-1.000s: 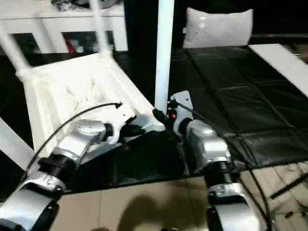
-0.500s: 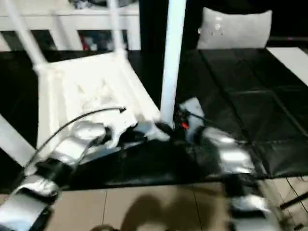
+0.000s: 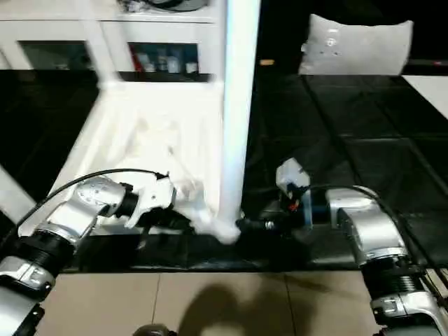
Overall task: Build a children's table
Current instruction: Rotate leg to tighten
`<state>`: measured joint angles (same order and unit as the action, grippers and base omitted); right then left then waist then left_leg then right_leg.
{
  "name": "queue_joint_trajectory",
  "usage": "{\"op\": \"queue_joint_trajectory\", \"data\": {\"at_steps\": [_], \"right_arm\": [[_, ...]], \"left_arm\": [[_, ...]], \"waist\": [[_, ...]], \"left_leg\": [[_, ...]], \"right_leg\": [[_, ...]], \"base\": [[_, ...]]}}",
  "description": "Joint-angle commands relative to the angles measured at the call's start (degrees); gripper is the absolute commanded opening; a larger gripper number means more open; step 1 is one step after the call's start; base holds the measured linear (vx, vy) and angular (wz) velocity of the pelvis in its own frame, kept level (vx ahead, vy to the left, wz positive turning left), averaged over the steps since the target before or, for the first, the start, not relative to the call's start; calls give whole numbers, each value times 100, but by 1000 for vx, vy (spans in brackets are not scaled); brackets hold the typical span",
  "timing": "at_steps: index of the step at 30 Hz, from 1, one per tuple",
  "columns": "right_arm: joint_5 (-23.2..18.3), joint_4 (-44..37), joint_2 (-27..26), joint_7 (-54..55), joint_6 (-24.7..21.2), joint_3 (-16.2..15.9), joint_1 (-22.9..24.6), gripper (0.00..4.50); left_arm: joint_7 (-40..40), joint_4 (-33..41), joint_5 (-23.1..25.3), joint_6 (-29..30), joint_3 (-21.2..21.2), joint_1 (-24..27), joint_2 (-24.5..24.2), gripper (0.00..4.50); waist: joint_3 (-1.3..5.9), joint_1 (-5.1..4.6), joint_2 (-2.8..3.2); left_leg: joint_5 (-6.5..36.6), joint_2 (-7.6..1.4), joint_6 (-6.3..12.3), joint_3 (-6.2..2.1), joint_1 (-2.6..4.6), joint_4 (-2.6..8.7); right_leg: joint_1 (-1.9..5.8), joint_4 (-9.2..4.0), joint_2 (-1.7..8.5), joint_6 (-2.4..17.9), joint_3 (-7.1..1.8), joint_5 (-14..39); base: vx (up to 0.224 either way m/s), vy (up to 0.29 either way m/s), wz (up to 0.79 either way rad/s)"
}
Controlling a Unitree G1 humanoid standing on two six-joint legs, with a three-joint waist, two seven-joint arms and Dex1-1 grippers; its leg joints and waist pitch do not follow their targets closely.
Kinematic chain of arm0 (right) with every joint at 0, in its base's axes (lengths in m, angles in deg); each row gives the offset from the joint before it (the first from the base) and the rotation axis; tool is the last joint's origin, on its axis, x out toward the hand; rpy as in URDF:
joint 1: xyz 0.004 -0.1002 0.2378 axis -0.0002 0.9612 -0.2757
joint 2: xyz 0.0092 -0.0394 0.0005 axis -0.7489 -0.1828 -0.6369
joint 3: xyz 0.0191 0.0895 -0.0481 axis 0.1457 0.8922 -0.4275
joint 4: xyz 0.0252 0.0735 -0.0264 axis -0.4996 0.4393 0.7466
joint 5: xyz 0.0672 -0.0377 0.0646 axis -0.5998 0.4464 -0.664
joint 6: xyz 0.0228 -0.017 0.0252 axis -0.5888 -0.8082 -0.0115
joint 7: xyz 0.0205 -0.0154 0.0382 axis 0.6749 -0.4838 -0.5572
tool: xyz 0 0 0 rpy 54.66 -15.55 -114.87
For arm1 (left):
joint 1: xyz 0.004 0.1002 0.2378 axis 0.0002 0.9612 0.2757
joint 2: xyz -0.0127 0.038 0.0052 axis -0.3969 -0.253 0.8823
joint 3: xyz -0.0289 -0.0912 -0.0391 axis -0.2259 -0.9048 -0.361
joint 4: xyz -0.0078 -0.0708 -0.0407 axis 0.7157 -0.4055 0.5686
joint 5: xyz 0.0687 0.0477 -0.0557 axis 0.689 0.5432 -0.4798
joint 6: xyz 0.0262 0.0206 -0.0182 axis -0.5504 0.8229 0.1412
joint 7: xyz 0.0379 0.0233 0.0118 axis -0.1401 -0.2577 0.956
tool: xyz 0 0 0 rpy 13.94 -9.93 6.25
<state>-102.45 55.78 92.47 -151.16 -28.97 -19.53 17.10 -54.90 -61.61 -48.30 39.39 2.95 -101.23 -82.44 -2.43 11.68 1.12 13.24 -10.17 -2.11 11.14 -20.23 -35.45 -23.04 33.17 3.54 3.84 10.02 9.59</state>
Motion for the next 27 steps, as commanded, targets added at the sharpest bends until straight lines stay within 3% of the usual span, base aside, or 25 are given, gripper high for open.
{"op": "queue_joint_trajectory", "data": {"at_steps": [1,8,13,14,20,21,23,25,26,27], "right_arm": [[-26,-57,18,-137,44,-79,-32,339],[54,-17,-139,-174,161,-234,-35,263],[36,48,-247,-98,67,-271,-81,244],[8,27,-262,-98,26,-269,-78,221],[-212,-233,-422,231,-458,-123,-22,199],[-87,-173,-677,985,-660,19,-69,198],[82,-3,-902,1653,-754,132,-153,197],[176,114,-1033,2009,-800,200,-209,196],[328,320,-1235,2592,-845,297,-310,196],[458,539,-1457,3207,-923,408,-425,196]], "left_arm": [[-307,279,-75,-192,179,-102,41,0],[-394,93,-35,-350,180,-180,41,0],[-330,120,-57,-236,157,-152,56,0],[-313,127,-73,-206,145,-142,63,0],[-15,302,-215,368,-44,-85,168,0],[281,443,-292,758,-177,-56,301,0],[536,535,-293,980,-242,-42,410,0],[683,577,-276,1070,-266,-38,476,0],[967,608,-230,1264,-299,-46,621,0],[1278,606,-186,1425,-336,-70,804,0]], "waist": [[445,-47,-76],[442,-58,-81],[443,-67,-85],[440,-68,-82],[422,-84,-90],[418,-89,-89],[405,-129,-79],[401,-207,-92],[396,-279,-105],[373,-387,-82]], "left_leg": [[-43,-481,622,-217,43,354],[39,-449,557,-210,25,359],[17,-447,551,-212,21,359],[27,-445,551,-209,19,360],[113,-436,492,-206,30,373],[136,-436,465,-204,37,380],[168,-450,366,-221,56,394],[251,-394,251,-221,28,407],[269,-367,246,-224,-2,404],[368,-397,195,-231,38,414]], "right_leg": [[362,-356,700,54,-494,1457],[376,-382,699,-42,-486,1611],[378,-374,696,-46,-485,1588],[378,-382,695,-62,-486,1612],[379,-428,691,-142,-478,1836],[383,-436,691,-171,-480,1899],[351,-465,700,-136,-461,2010],[398,-493,712,-205,-439,2208],[426,-515,697,-295,-421,2281],[373,-569,690,-282,-403,2421]], "base": [[0,0,0],[0,0,0],[0,0,0],[0,0,0],[0,0,0],[0,0,0],[0,0,0],[0,0,0],[0,0,0],[0,0,0]]}}
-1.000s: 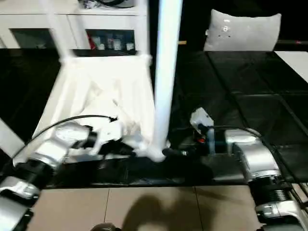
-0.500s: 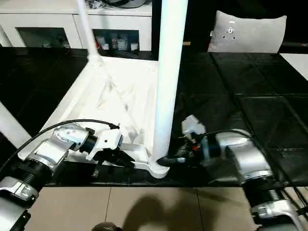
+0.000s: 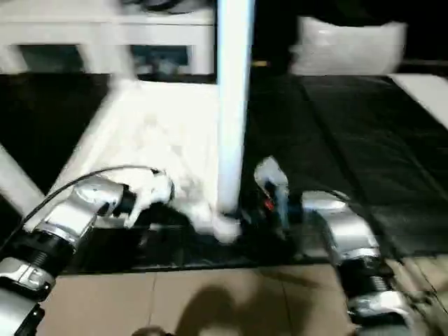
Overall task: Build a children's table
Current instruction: Rotate leg to tighten
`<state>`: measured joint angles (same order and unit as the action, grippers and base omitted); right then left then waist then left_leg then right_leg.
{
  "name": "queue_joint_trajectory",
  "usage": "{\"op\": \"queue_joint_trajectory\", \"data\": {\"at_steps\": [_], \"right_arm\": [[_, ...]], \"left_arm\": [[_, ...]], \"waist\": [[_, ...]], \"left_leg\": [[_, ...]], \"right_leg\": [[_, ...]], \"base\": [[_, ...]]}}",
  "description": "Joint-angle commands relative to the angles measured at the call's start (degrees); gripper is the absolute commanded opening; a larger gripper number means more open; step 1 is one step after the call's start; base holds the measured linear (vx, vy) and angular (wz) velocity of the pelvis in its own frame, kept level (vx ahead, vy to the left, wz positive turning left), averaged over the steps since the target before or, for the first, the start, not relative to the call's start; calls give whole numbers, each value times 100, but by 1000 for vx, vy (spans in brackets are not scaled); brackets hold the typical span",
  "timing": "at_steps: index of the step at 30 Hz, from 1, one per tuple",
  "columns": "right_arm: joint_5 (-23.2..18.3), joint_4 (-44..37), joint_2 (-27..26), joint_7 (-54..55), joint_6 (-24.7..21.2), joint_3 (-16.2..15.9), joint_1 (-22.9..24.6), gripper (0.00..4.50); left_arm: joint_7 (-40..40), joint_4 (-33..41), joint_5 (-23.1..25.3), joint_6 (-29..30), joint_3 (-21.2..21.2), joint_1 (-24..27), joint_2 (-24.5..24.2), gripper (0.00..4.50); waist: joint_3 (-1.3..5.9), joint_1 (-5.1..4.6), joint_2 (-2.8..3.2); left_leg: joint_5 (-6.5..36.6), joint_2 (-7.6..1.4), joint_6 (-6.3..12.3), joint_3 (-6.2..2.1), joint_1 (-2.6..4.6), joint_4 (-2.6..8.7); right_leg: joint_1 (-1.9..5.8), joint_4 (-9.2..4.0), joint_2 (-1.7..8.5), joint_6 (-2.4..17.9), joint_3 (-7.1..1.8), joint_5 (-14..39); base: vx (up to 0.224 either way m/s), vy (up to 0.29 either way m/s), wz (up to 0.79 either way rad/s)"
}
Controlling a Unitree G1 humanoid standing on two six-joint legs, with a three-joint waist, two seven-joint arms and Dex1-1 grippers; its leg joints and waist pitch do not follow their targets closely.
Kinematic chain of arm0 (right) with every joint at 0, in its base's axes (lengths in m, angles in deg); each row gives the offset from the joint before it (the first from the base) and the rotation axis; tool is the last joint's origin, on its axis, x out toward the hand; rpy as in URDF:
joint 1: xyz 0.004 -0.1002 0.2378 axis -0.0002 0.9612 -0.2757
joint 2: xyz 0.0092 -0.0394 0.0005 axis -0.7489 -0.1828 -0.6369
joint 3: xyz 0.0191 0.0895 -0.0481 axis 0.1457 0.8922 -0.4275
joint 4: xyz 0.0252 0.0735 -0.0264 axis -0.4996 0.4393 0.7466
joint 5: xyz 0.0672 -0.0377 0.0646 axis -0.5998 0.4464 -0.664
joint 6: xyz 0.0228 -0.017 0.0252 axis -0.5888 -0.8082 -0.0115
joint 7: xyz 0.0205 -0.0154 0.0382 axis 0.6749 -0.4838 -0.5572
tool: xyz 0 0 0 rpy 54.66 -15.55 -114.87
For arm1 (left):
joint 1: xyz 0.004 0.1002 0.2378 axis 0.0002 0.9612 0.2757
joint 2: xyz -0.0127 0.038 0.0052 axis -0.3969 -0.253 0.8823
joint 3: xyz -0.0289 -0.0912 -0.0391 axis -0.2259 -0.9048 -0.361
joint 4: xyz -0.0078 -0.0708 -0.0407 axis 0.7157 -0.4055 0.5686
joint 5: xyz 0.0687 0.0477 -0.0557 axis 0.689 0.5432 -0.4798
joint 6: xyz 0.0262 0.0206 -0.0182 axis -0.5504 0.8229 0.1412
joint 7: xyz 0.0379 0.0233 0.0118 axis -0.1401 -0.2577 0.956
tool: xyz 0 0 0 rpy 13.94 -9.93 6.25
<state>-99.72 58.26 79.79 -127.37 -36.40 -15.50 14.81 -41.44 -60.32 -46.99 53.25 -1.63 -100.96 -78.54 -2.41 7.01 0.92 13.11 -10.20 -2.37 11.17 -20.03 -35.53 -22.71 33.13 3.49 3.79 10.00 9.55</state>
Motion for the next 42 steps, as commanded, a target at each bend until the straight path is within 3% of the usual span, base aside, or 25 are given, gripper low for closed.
{"op": "queue_joint_trajectory", "data": {"at_steps": [1,3,6,8,10,11,12,15,16,17,20,22,27,28,29,30,31,32,36,39,42], "right_arm": [[250,412,-320,1181,-200,73,-266,196],[302,524,-455,1542,-234,147,-336,196],[379,954,-931,2659,-184,367,-593,196],[417,1031,-1045,2924,-148,425,-643,196],[466,1150,-1250,3289,65,508,-705,196],[485,1164,-1311,3365,128,523,-707,230],[482,1152,-1352,3366,198,526,-681,250],[491,1120,-1387,3361,255,541,-645,266],[456,1019,-1396,3299,373,573,-566,274],[432,930,-1375,3244,417,590,-508,298],[301,486,-1171,2927,566,649,-211,309],[241,304,-1034,2717,593,636,-73,349],[62,-532,-405,1763,556,469,494,382],[-96,-763,-249,1498,431,491,655,389],[-306,-1129,72,1034,484,583,985,401],[-306,-1129,72,1034,484,583,985,413],[-455,-1333,272,743,551,715,1227,413],[-519,-1387,354,622,576,783,1327,433],[-786,-1617,540,340,499,983,1578,445],[-887,-1937,684,319,569,1126,1885,445],[-972,-2191,617,521,450,1119,2009,445]], "left_arm": [[111,465,-296,138,103,-122,533,0],[295,449,-285,243,85,-150,655,0],[1082,133,-115,331,59,-322,1178,0],[1294,68,-54,364,47,-356,1301,0],[1786,-102,-20,359,-48,-451,1618,0],[1957,-142,-34,350,-105,-478,1732,0],[2062,-185,-47,341,-144,-505,1804,0],[2119,-197,-14,323,-150,-512,1829,0],[2101,-201,63,278,-102,-492,1772,0],[2060,-201,94,224,-79,-474,1720,0],[1747,-213,163,-86,-3,-383,1432,0],[1596,-236,164,-215,-2,-359,1313,0],[888,-426,206,-1082,106,-340,818,0],[726,-487,218,-1218,128,-346,695,0],[256,-650,236,-1593,222,-372,422,0],[256,-650,236,-1593,222,-372,422,0],[-3,-798,240,-1958,272,-401,268,0],[-61,-889,230,-2133,264,-432,246,0],[-143,-1153,200,-2440,220,-553,241,0],[127,-1638,300,-2922,150,-774,253,0],[406,-2044,332,-3248,47,-912,251,0]], "waist": [[388,-5,-48],[396,-86,-72],[430,-169,-58],[436,-163,-60],[450,-139,8],[458,-140,-17],[457,-136,21],[460,-124,-7],[461,-91,40],[461,-72,27],[463,-10,25],[448,15,27],[442,119,32],[441,148,60],[440,190,60],[444,218,52],[453,238,95],[460,253,84],[440,262,61],[438,306,47],[433,281,18]], "left_leg": [[391,-364,173,-243,-8,412],[302,-319,279,-232,-29,397],[26,-334,404,-235,-55,378],[-13,-328,442,-230,-38,378],[-99,-353,504,-234,-31,371],[-178,-387,536,-248,-25,372],[-201,-395,547,-253,-20,370],[-148,-392,613,-237,-14,368],[-153,-385,627,-231,-13,364],[-134,-391,640,-222,1,361],[-137,-418,703,-236,-6,372],[-47,-406,702,-231,2,376],[88,-418,639,-226,30,387],[113,-419,616,-229,32,390],[129,-426,669,-233,29,388],[124,-443,676,-247,32,387],[99,-471,667,-264,33,388],[169,-459,636,-250,35,378],[320,-403,527,-222,19,392],[329,-417,548,-241,19,398],[377,-336,479,-224,-10,390]], "right_leg": [[395,-573,713,-279,-383,2433],[408,-563,696,-289,-408,2283],[394,-474,672,-85,-439,1776],[403,-466,681,-26,-447,1703],[390,-427,685,38,-456,1467],[388,-404,681,91,-462,1271],[380,-389,682,141,-463,1185],[392,-363,711,293,-489,1053],[393,-368,724,342,-497,1059],[379,-379,715,329,-502,1063],[386,-351,716,239,-496,1015],[387,-385,713,156,-495,1143],[366,-428,698,-76,-493,1415],[365,-428,704,-110,-496,1444],[363,-440,686,-215,-494,1419],[365,-424,685,-272,-494,1373],[349,-392,702,-242,-489,1256],[347,-397,698,-233,-485,1215],[360,-469,680,-262,-446,1542],[360,-492,668,-385,-439,1595],[379,-509,646,-587,-406,1687]], "base": [[0,0,0],[0,0,0],[0,0,0],[0,0,0],[0,0,0],[0,0,0],[0,0,0],[0,0,0],[0,0,0],[0,0,0],[0,0,0],[0,0,0],[0,0,0],[0,0,0],[0,0,0],[0,0,0],[0,0,0],[0,0,0],[0,0,0],[0,0,0],[0,0,0]]}}
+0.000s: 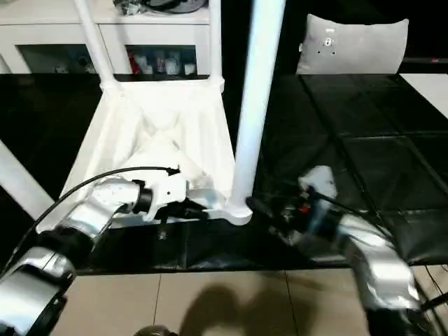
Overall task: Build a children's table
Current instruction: Rotate leg to tighten
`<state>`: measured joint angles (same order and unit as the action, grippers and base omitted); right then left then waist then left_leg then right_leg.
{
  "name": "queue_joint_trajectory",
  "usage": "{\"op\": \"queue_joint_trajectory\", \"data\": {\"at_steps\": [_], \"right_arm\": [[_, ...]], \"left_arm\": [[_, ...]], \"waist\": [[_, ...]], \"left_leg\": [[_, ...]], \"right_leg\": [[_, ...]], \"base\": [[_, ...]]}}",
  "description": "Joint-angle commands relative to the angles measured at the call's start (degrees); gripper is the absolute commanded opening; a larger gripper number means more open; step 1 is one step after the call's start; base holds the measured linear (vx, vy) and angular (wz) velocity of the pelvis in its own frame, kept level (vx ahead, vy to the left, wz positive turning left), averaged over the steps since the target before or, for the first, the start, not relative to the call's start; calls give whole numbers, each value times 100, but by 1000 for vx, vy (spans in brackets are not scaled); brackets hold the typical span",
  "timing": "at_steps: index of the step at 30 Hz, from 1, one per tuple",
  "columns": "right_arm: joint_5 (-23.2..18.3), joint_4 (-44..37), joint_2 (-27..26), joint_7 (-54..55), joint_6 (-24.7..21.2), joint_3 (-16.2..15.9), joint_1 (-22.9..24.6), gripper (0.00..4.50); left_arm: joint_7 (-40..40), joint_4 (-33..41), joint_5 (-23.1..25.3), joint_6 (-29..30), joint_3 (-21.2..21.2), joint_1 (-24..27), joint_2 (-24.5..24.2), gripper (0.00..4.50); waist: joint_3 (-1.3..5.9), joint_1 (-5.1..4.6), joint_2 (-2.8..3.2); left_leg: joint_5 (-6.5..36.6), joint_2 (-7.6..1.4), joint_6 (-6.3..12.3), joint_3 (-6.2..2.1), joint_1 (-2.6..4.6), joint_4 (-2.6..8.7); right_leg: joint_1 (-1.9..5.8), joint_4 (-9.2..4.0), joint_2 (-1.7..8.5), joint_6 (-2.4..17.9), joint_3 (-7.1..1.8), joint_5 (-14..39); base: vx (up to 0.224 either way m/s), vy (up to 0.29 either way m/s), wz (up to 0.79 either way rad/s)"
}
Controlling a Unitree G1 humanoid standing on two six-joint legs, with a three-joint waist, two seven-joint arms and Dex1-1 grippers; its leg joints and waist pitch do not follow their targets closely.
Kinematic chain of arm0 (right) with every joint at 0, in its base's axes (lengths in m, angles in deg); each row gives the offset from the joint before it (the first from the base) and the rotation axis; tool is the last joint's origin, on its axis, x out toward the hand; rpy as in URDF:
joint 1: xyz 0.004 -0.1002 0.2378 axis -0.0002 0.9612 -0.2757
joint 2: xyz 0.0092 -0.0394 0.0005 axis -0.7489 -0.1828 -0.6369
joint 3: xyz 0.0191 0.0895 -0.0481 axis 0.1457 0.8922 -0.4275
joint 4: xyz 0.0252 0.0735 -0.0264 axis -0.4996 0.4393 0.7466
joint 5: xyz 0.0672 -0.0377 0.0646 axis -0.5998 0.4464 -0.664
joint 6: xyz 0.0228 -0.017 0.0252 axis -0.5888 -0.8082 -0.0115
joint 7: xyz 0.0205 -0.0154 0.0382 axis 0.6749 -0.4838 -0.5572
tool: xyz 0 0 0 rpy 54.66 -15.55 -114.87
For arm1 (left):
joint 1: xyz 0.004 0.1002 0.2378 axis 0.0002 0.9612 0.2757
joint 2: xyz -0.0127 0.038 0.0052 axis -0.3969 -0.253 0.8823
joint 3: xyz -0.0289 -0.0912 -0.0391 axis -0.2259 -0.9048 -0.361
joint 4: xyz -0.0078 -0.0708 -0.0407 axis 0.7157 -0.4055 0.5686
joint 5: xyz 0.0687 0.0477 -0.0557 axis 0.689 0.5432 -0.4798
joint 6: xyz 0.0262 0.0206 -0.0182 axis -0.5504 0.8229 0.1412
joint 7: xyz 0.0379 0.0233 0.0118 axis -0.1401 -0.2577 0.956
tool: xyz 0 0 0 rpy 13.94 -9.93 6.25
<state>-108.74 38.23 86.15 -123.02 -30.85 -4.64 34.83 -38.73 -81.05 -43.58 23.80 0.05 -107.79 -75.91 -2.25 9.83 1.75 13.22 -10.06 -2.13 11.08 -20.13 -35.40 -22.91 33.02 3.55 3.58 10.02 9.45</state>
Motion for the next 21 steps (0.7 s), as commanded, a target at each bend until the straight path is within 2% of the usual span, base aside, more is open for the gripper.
{"op": "queue_joint_trajectory", "data": {"at_steps": [1,2,3,4,5,6,7,8,9,10,11,12,13,14,15,16,17,18,20,21], "right_arm": [[-149,-314,-53,130,-274,16,35,445],[-152,-380,-102,208,-343,8,51,445],[-151,-395,-116,226,-357,6,55,448],[-150,-413,-133,248,-373,4,60,448],[-220,-532,-250,351,-441,-1,101,450],[-284,-682,-347,455,-472,-7,169,450],[-339,-819,-438,600,-499,-3,231,450],[-357,-882,-475,673,-498,0,270,450],[-392,-1006,-539,830,-543,26,309,450],[-417,-1092,-578,933,-576,43,336,450],[-369,-1168,-613,1041,-596,41,362,450],[-251,-1255,-620,1164,-644,-7,390,450],[-162,-1316,-616,1237,-694,-55,414,450],[-63,-1406,-632,1325,-708,-98,437,450],[-24,-1480,-672,1395,-697,-113,453,450],[-10,-1519,-692,1435,-700,-125,461,450],[188,-1659,-737,1626,-680,-231,490,450],[277,-1738,-757,1729,-743,-313,506,450],[258,-1878,-852,1880,-813,-389,532,450],[257,-1964,-933,1948,-726,-451,567,450]], "left_arm": [[75,-24,-119,-296,-217,-231,5,0],[-95,-13,-295,-282,-332,-197,25,0],[-149,-7,-349,-277,-366,-185,31,27],[-214,0,-414,-272,-407,-172,38,27],[-390,206,-679,-140,-563,-43,53,53],[-515,437,-966,52,-736,90,89,53],[-547,658,-1238,225,-900,214,131,53],[-536,749,-1352,280,-966,272,151,57],[-402,979,-1539,443,-1080,389,174,87],[-303,1123,-1654,542,-1149,463,188,87],[-56,1483,-1764,1116,-1262,611,171,93],[268,1876,-1716,1608,-1315,785,128,93],[516,2177,-1674,1896,-1356,934,110,97],[763,2567,-1723,2188,-1446,1133,146,111],[973,2927,-1807,2385,-1535,1319,205,111],[1099,3112,-1860,2463,-1596,1414,252,126],[1703,3791,-1967,2759,-1852,1769,471,136],[2074,4129,-1874,2831,-1970,1967,592,136],[2640,4618,-1748,2864,-2133,2279,787,147],[2971,4898,-1429,2658,-2169,2526,872,159]], "waist": [[419,-4,-59],[411,-34,-122],[414,-30,-99],[417,-41,-80],[416,-45,-113],[420,-50,-139],[437,-39,-120],[429,-30,-111],[429,-29,-106],[428,-27,-118],[405,-49,-137],[405,-48,-130],[381,-70,-145],[382,-82,-137],[358,-91,-133],[347,-103,-141],[350,-147,-165],[331,-149,-162],[306,-198,-160],[316,-206,-171]], "left_leg": [[385,-339,434,-214,9,380],[342,-336,426,-211,-15,385],[329,-325,424,-212,-16,384],[332,-330,419,-209,-7,382],[295,-350,429,-218,-6,393],[275,-360,440,-214,-13,390],[206,-416,420,-228,-8,398],[126,-463,453,-240,-2,403],[107,-481,464,-249,-7,401],[67,-513,446,-255,5,406],[146,-494,430,-234,15,418],[177,-499,399,-240,15,423],[182,-473,394,-224,1,422],[216,-464,349,-216,5,426],[261,-442,363,-206,17,424],[352,-404,359,-192,9,425],[408,-447,286,-203,8,432],[420,-419,305,-208,-7,425],[540,-371,335,-195,16,425],[562,-379,324,-198,23,420]], "right_leg": [[393,-518,629,-640,-390,1797],[409,-525,613,-701,-383,1795],[407,-521,621,-714,-381,1802],[394,-534,627,-730,-383,1829],[394,-514,637,-720,-390,1801],[394,-503,649,-696,-399,1768],[399,-453,714,-549,-434,1608],[365,-435,717,-309,-442,1424],[365,-414,725,-239,-452,1351],[361,-359,756,-71,-477,1210],[359,-378,753,-16,-481,1320],[375,-366,775,16,-488,1374],[366,-402,760,25,-495,1498],[390,-404,768,-9,-494,1652],[363,-456,749,-68,-484,1831],[377,-518,738,-168,-466,2120],[393,-505,736,-169,-450,2194],[383,-551,727,-229,-436,2279],[356,-648,656,-457,-399,2587],[359,-636,648,-502,-400,2575]], "base": [[0,0,0],[0,0,0],[0,0,0],[0,0,0],[0,0,0],[0,0,0],[0,0,0],[0,0,0],[0,0,0],[0,0,0],[0,0,0],[0,0,0],[0,0,0],[0,0,0],[0,0,0],[0,0,0],[0,0,0],[0,0,0],[0,0,0],[0,0,0]]}}
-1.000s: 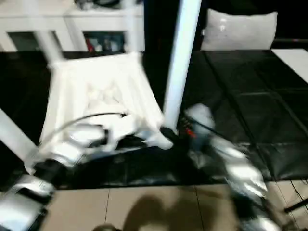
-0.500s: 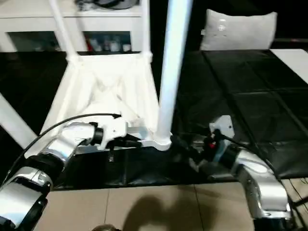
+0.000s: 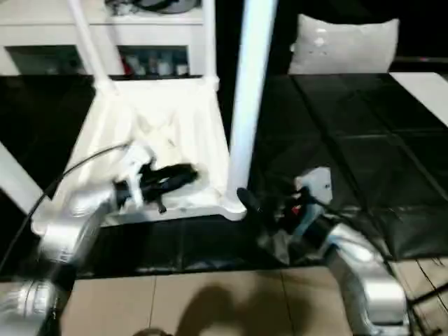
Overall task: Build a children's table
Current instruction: Rotate leg to tighten
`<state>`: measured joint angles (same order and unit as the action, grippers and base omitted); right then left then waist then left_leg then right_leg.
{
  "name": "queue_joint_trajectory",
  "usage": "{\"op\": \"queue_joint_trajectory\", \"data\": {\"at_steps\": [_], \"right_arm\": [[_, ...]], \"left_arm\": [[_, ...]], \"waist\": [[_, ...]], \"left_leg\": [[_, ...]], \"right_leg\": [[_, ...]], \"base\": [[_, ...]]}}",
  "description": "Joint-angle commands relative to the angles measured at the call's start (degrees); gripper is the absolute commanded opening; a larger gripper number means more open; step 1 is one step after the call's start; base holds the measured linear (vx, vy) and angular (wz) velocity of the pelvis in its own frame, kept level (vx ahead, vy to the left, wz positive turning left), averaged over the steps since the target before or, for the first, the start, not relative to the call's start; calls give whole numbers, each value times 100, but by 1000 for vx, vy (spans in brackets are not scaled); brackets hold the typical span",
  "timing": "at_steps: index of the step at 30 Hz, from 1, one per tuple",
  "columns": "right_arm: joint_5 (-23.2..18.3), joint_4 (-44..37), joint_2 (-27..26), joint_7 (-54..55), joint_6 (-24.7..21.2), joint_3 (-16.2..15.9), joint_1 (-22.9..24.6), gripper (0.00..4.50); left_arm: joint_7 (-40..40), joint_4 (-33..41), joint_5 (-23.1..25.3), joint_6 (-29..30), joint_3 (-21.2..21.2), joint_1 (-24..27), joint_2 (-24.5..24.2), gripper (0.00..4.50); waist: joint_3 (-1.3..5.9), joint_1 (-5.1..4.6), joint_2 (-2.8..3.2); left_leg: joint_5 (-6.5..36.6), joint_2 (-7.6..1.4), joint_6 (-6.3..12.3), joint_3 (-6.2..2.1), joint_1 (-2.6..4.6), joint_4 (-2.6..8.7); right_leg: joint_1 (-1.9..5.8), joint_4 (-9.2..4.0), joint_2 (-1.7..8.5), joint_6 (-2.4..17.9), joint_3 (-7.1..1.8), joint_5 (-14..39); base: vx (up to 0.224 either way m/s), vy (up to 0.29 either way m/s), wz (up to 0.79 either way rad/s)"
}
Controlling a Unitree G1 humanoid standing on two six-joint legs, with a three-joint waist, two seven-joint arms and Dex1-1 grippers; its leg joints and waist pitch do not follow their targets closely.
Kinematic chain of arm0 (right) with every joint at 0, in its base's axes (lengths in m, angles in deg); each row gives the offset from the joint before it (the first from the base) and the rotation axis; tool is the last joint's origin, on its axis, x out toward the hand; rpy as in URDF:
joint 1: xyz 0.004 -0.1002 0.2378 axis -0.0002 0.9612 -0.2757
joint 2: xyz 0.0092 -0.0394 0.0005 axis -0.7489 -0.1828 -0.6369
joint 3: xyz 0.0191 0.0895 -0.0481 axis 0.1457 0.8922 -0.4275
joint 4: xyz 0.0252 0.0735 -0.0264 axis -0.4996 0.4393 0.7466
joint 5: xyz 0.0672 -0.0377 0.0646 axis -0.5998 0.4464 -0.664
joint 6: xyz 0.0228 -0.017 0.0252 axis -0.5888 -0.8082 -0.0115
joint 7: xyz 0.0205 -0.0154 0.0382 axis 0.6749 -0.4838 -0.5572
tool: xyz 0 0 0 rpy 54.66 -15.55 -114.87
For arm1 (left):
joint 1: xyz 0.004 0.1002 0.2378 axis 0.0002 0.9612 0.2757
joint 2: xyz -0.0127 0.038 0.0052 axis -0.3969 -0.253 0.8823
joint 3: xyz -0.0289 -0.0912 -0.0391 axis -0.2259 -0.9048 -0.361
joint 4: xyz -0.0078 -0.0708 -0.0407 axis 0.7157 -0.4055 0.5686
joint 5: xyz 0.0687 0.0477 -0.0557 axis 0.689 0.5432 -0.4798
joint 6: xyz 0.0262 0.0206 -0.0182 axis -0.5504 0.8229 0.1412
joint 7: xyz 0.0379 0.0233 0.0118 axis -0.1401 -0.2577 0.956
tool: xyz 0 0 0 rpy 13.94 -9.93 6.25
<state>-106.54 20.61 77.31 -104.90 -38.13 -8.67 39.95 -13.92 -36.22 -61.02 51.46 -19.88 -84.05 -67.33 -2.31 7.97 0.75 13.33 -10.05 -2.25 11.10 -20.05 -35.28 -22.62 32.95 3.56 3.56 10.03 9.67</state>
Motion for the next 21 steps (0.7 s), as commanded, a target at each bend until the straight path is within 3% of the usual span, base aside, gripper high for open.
{"op": "queue_joint_trajectory", "data": {"at_steps": [1,2,4,5,6,7,8,10,13,14,15,16,17,18,19,20,21], "right_arm": [[40,-261,-112,179,101,-92,89,450],[-88,-334,-227,233,113,-66,155,450],[-150,-365,-318,340,81,-20,214,450],[-126,-386,-361,442,58,-21,271,450],[-121,-399,-371,459,45,-30,302,450],[-128,-436,-385,470,21,-42,348,450],[-133,-468,-395,504,-41,-44,393,450],[-120,-505,-393,553,-136,-56,446,450],[-90,-453,-406,650,-189,-36,431,450],[-53,-449,-382,657,-178,-60,425,450],[-46,-444,-381,661,-172,-61,423,450],[12,-406,-368,698,-116,-64,404,450],[51,-371,-358,741,-27,-57,390,450],[77,-346,-364,750,76,-34,379,450],[127,-299,-367,756,257,11,364,450],[158,-279,-371,762,354,40,356,450],[-23,-298,-368,649,268,87,367,450]], "left_arm": [[730,619,623,-276,-174,345,55,171],[1115,898,1069,-144,-147,554,74,180],[1293,1038,1282,-184,-117,682,58,183],[1441,1242,1245,-52,-95,814,57,191],[1559,1341,1176,78,-140,865,126,203],[1709,1467,1127,234,-180,925,202,215],[1793,1552,1114,339,-196,969,240,223],[1922,1681,1142,446,-153,1035,228,229],[2093,1793,1290,606,-185,1144,306,268],[2095,1813,1285,593,-180,1163,316,271],[2097,1817,1292,601,-177,1165,314,280],[2124,1856,1348,677,-142,1186,293,294],[2193,1911,1348,782,-122,1218,297,305],[2197,1921,1329,775,-120,1229,294,311],[2185,1934,1263,755,-131,1251,308,315],[2193,1961,1215,769,-127,1268,309,325],[2181,1985,1207,736,-102,1288,279,337]], "waist": [[297,-49,-101],[290,-87,-88],[270,-139,-66],[299,-142,-11],[293,-166,-21],[306,-173,16],[293,-191,-5],[300,-196,-6],[284,-211,-20],[324,-204,-24],[359,-197,-15],[477,-197,-41],[650,-183,-67],[683,-184,-68],[696,-179,-75],[662,-162,-41],[620,-141,-5]], "left_leg": [[609,-381,336,-224,-9,425],[709,-372,327,-212,23,419],[826,-334,341,-218,49,416],[872,-389,310,-255,104,431],[886,-418,324,-277,91,450],[962,-507,308,-320,109,475],[1052,-549,312,-350,93,504],[1001,-545,293,-364,51,521],[901,-478,293,-338,40,495],[113,-457,493,-334,-68,418],[-368,-448,648,-336,-117,366],[-1641,-353,1108,-309,-215,178],[-2919,-231,1634,-315,-330,-13],[-3196,-173,1873,-314,-401,-64],[-3039,-95,2145,-308,-568,-138],[-1831,-154,2112,-294,-596,-109],[-1079,-221,2008,-289,-550,-57]], "right_leg": [[337,-652,634,-638,-376,2594],[311,-698,620,-794,-366,2696],[309,-771,585,-949,-322,2903],[306,-771,611,-907,-320,2827],[318,-777,617,-852,-323,2727],[320,-720,622,-694,-351,2438],[330,-692,639,-556,-376,2248],[372,-628,689,-331,-427,1995],[360,-656,712,-235,-456,2129],[339,-600,683,-124,-467,1393],[314,-546,654,-21,-454,910],[208,-396,565,168,-408,-406],[84,-184,417,242,-324,-1899],[23,-153,359,223,-291,-2335],[-83,-213,345,94,-232,-2469],[-128,-390,373,-49,-180,-928],[-129,-508,391,-136,-150,223]], "base": [[0,0,0],[0,0,0],[0,0,0],[0,0,0],[0,0,0],[0,0,0],[0,0,0],[0,0,0],[0,0,0],[0,0,0],[0,0,0],[0,0,0],[0,0,0],[0,0,0],[0,0,0],[-104,5,0],[-141,17,0]]}}
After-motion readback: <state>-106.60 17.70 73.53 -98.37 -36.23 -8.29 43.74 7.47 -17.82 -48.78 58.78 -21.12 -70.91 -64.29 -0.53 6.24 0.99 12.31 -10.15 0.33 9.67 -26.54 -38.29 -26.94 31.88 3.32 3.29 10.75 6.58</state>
